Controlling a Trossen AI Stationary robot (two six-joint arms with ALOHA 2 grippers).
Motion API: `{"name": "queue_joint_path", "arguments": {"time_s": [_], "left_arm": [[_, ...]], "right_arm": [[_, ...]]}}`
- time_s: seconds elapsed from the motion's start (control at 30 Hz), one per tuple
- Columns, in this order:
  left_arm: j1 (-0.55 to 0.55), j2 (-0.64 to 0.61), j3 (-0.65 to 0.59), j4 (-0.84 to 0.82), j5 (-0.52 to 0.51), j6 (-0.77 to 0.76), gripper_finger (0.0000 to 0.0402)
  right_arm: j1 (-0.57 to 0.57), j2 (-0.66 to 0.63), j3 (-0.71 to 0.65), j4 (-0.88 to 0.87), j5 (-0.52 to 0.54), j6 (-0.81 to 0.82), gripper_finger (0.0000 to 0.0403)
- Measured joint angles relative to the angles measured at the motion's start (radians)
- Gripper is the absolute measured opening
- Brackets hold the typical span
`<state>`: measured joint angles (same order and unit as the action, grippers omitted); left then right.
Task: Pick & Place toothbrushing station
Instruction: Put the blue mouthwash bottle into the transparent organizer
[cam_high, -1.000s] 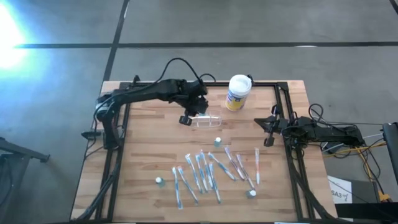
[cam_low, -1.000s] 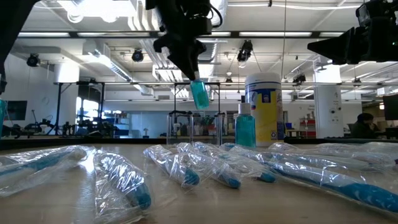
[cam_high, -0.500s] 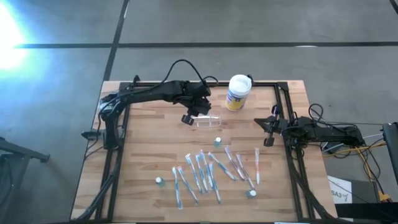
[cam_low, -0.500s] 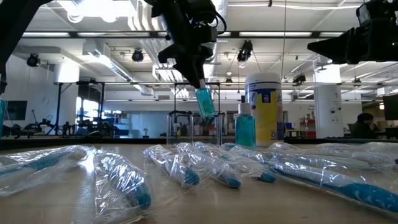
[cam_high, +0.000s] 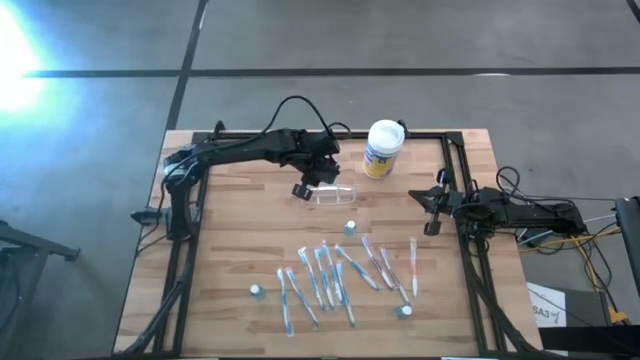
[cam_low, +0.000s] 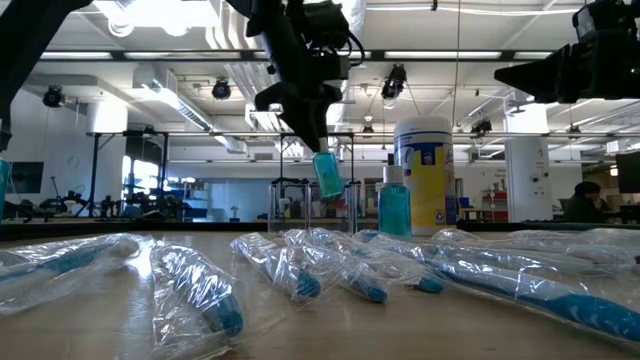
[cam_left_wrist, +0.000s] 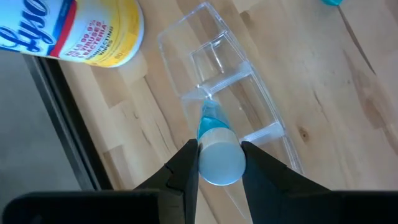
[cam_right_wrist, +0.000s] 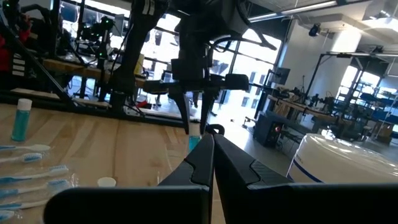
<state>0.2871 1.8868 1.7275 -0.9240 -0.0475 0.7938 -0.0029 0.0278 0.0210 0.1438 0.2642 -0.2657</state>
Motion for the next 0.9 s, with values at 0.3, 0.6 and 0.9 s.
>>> {"name": "queue_joint_path", "arguments": {"time_s": [0.3, 0.6, 0.9], "left_arm": [[0.005, 0.051, 0.002, -0.002, 0.0, 0.016, 0.0098], [0.018, 0.096, 0.004, -0.002, -0.004, 0.042, 0.0098], [0.023, 0.13, 0.006, -0.004, -0.003, 0.051, 0.0098]], "right_arm": [[0.0, 0.0, 0.0, -0.003, 0.0, 0.0, 0.0008], [0.0, 0.0, 0.0, -0.002, 0.0, -0.004, 0.0008], [0.0, 0.0, 0.0, -0.001, 0.0, -0.008, 0.0008]]}}
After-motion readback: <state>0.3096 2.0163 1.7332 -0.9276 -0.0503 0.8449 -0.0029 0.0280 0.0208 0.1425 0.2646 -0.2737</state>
